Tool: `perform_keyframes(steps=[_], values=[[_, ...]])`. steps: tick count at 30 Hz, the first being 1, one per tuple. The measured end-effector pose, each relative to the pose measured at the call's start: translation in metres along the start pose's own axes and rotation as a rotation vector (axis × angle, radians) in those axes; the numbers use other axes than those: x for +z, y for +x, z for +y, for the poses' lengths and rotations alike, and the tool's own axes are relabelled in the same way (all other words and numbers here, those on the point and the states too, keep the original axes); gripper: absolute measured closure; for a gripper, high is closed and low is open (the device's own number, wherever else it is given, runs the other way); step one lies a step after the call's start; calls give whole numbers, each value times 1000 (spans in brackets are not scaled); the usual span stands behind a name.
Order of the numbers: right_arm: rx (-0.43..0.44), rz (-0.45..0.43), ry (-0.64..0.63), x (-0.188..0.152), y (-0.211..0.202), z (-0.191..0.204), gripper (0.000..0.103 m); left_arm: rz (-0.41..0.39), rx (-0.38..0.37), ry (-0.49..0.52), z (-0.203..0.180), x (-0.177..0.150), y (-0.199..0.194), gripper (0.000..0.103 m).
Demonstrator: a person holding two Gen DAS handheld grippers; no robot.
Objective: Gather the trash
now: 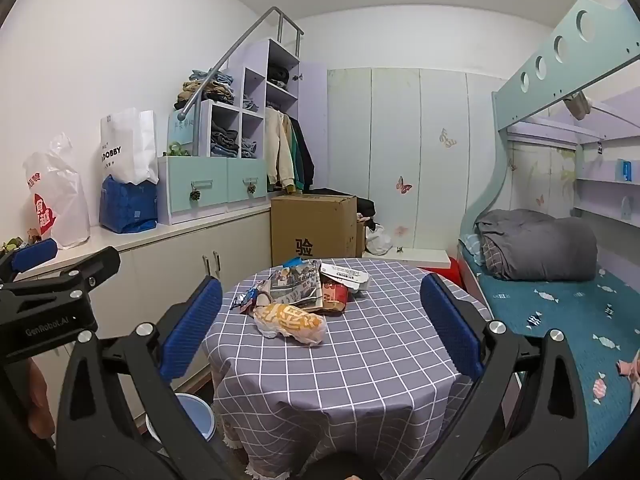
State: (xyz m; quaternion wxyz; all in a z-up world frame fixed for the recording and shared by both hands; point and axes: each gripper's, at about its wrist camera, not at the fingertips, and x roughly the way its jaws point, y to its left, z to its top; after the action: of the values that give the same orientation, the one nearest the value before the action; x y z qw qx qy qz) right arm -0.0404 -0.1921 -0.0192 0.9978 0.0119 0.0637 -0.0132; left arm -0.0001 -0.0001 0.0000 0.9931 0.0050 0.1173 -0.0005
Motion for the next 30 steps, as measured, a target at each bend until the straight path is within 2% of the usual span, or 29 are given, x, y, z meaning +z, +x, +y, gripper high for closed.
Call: perform_keyframes(steps=[30], values=[[5, 19, -6, -3, 5, 0, 6, 11, 2, 2, 4, -1, 1, 4]])
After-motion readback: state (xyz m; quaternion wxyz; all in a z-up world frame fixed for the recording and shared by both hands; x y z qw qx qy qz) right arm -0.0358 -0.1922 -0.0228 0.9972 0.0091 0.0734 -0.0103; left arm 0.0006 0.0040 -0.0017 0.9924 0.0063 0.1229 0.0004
